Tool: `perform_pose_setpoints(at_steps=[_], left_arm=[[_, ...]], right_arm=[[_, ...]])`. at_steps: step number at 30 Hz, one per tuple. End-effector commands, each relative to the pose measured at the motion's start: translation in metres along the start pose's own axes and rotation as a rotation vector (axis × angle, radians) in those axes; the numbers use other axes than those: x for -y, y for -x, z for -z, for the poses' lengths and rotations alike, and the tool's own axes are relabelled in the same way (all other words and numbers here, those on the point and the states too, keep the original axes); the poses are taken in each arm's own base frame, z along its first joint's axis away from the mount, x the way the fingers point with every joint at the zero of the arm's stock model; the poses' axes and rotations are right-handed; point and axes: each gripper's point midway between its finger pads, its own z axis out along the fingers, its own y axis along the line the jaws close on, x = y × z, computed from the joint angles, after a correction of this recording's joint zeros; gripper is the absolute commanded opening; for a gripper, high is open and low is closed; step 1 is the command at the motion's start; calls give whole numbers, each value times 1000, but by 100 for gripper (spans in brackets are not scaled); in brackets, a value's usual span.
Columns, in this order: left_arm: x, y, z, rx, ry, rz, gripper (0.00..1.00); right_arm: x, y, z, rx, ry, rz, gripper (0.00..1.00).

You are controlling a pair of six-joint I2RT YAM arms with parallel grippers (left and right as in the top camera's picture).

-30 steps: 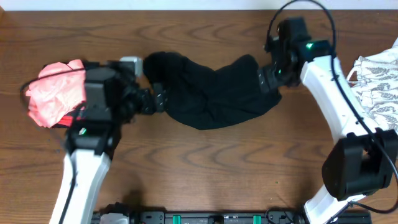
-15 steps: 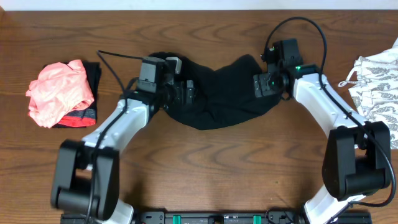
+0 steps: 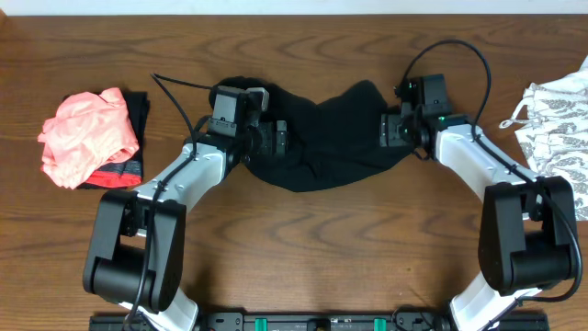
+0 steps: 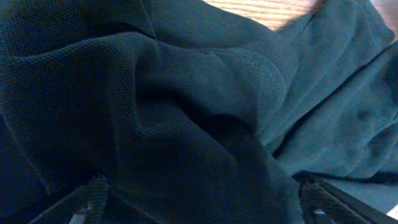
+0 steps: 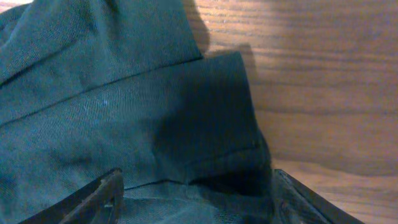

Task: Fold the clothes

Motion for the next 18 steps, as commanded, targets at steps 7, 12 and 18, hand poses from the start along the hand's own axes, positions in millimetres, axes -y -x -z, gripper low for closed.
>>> perform_pose_setpoints(at_steps=[7,12,18], left_arm=[[-2,3,-2,3,16,8,76],[-2,1,-2,-3,18,9,36],[-2,2,-1,1,17,9,6]], right_arm=[[2,-14,-9,14,18,-110,64],[3,-19,-11,13,17,-124,43],[13,-15,-11,27,-13,-173,1]])
